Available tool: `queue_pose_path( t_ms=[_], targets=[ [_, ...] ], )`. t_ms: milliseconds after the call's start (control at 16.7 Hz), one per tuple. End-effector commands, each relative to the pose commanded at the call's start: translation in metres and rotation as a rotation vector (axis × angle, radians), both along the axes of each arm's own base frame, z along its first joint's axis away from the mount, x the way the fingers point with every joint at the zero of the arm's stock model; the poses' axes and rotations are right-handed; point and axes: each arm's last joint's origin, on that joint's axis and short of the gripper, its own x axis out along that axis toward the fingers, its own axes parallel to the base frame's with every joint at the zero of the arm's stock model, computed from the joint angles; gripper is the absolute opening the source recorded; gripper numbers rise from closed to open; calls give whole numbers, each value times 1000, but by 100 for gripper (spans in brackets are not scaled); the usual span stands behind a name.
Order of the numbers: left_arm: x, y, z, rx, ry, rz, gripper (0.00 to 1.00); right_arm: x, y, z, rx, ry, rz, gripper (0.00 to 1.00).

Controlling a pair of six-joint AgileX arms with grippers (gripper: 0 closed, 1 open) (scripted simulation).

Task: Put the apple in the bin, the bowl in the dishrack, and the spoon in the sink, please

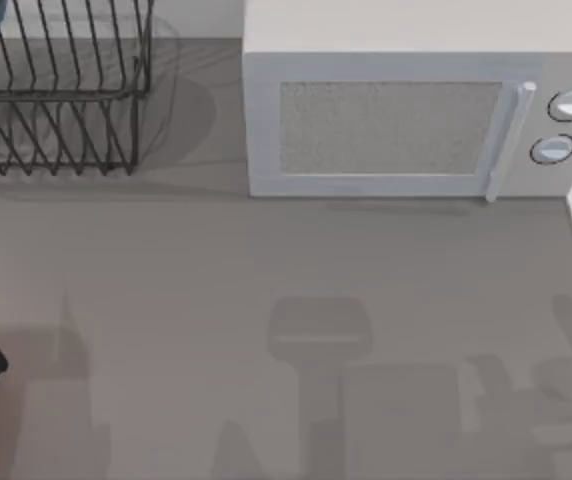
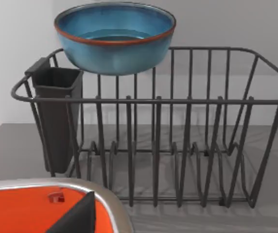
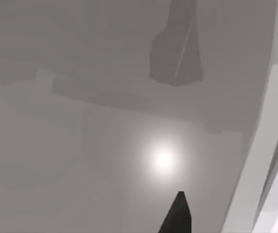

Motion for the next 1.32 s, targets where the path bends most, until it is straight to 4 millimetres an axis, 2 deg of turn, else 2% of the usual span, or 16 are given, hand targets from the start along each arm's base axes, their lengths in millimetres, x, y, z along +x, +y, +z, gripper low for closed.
queue_pose_path(
  t_ms=[120, 300, 480, 780, 1020, 1320],
  targets=[
    [0, 0, 0, 0, 0, 0, 100, 11, -1, 3, 1, 17, 6, 0],
    [0, 0, 0, 0, 0, 0, 100, 43, -5, 11, 3, 58, 24, 0],
    [0, 0, 0, 0, 0, 0, 100, 93, -11, 20, 6, 87, 44, 0],
    [0, 0, 0, 0, 0, 0, 100, 186, -26, 32, 5, 61, 56, 0],
    [0, 0, 0, 0, 0, 0, 100, 238, -39, 23, 2, 22, 43, 0],
    [0, 0, 0, 0, 0, 0, 100, 266, -50, -6, 4, 9, 12, 0]
  ],
)
